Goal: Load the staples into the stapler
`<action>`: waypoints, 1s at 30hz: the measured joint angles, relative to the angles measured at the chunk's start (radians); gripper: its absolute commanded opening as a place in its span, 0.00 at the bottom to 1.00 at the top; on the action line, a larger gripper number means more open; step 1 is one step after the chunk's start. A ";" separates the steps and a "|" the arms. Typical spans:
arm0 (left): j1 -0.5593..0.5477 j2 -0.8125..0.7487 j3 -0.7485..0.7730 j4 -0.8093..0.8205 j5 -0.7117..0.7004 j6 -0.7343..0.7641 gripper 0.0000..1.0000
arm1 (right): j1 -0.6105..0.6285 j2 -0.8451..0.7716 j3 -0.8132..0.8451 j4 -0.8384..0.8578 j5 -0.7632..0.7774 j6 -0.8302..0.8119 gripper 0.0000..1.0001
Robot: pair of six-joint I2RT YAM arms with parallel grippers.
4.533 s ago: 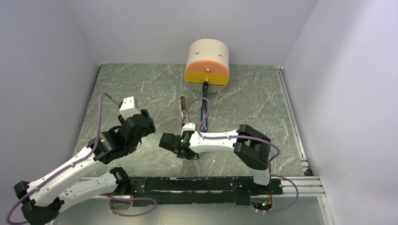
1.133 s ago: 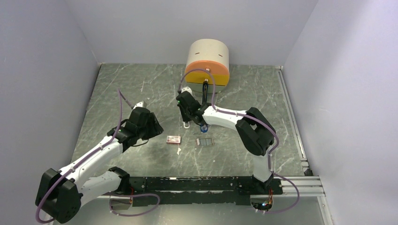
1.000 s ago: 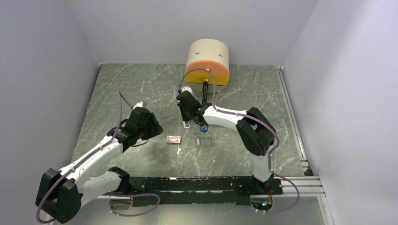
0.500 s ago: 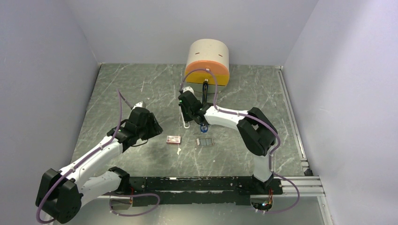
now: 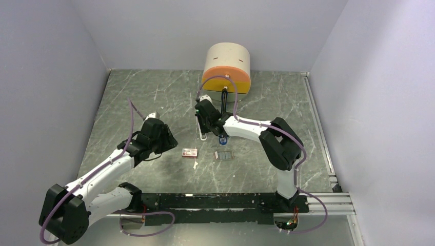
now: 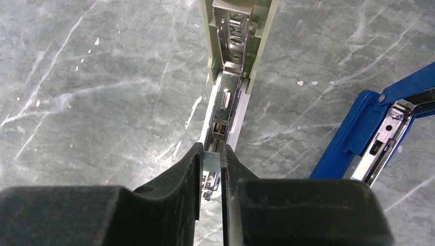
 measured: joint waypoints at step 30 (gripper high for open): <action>0.003 0.000 -0.003 0.006 0.002 0.000 0.57 | 0.006 -0.029 0.001 -0.017 0.016 0.015 0.18</action>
